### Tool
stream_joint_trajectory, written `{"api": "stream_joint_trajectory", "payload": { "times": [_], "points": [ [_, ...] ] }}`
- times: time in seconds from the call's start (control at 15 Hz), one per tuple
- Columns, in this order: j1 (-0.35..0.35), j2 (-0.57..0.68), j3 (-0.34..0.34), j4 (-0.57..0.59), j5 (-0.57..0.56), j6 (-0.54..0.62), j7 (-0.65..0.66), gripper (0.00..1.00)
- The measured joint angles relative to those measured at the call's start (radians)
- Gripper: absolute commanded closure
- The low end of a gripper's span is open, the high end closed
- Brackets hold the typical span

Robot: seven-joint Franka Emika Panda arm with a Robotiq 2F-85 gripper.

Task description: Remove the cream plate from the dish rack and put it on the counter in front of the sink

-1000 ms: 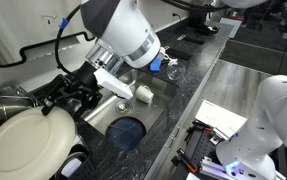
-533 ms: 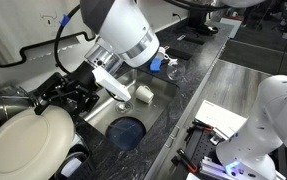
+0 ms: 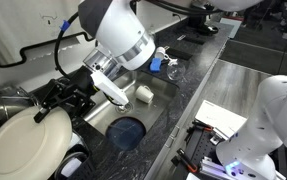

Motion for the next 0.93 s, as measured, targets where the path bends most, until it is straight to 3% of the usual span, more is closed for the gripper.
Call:
{"api": "stream_joint_trajectory", "payload": {
  "times": [0.27,0.53,0.93],
  "points": [
    [0.0,0.006,0.0,0.002,0.002,-0.002,-0.001,0.83],
    [0.0,0.006,0.0,0.034,0.033,-0.031,-0.019,0.96],
    [0.0,-0.005,0.001,0.073,0.082,-0.054,-0.097,0.96]
  ]
}}
